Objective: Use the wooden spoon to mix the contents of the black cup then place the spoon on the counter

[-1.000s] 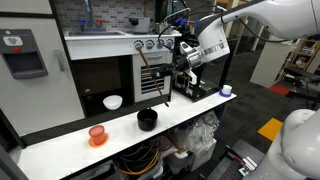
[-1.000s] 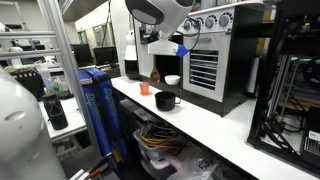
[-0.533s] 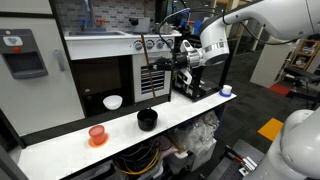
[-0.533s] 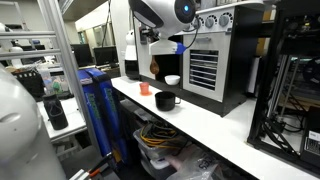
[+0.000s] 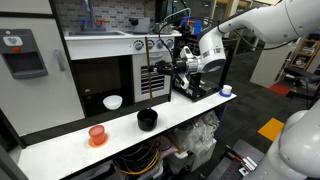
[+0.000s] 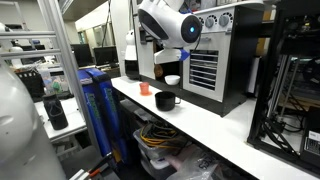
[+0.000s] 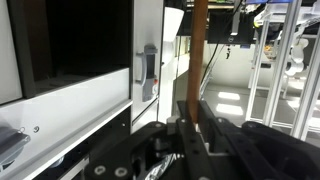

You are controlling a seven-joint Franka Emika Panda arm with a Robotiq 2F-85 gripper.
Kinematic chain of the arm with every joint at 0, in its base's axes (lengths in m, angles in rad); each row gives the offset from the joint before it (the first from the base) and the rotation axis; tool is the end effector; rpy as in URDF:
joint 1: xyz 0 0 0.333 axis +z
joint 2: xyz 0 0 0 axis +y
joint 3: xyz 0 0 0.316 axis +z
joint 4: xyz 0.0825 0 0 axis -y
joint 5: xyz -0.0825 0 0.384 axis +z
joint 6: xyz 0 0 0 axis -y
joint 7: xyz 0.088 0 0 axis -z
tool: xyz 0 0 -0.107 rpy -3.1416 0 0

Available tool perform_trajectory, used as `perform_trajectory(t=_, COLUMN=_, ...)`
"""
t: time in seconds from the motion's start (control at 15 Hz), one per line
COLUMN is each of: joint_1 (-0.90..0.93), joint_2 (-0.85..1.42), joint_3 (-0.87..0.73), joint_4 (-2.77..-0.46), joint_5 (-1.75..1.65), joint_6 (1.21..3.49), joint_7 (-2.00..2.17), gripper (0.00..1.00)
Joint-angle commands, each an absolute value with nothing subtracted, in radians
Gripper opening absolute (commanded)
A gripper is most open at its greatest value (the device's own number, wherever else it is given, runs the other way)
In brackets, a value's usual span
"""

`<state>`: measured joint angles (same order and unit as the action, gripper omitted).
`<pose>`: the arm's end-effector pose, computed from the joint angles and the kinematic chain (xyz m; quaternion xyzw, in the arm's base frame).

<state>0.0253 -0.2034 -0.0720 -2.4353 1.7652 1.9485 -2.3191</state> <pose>0.4768 0.0429 0.4250 -0.6097 -0.4051 -0.5895 0.3415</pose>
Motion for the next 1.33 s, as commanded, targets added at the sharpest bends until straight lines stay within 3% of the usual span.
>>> perform_trajectory(t=0.0, joint_1=-0.008, joint_2=-0.158, joint_3=-0.056, joint_4=-2.447, joint_5=1.807, joint_6=1.892, joint_7=-2.416, gripper=0.04)
perform_trajectory(t=1.27, joint_1=-0.002, joint_2=-0.088, joint_3=-0.030, joint_4=-2.483, joint_5=1.943, joint_6=1.922, joint_7=-2.597, gripper=0.04)
